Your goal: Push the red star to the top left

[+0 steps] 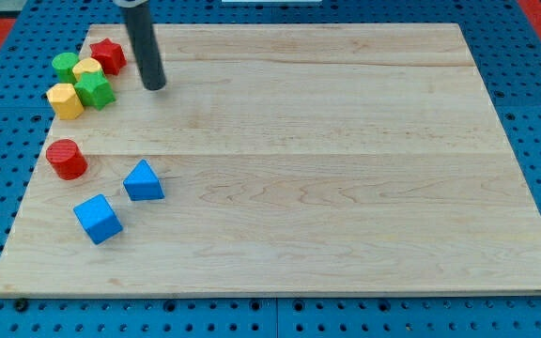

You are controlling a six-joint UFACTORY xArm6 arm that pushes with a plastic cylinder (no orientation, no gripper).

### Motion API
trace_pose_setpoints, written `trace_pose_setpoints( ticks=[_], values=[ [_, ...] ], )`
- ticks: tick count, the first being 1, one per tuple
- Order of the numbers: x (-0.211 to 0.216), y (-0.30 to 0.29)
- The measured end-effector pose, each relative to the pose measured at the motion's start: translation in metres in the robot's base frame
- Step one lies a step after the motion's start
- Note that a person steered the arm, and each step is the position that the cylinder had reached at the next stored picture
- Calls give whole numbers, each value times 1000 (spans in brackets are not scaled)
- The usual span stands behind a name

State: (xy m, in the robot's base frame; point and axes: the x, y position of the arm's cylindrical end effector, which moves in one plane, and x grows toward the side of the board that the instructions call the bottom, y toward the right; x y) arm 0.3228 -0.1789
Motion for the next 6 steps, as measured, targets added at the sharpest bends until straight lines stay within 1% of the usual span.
trace_pose_setpoints(
  ticks=[1, 3, 4, 5, 6],
  values=[
    [-12, -38],
    [-65, -38],
    [-79, -38],
    [-113, -38],
    [-106, -14]
  ],
)
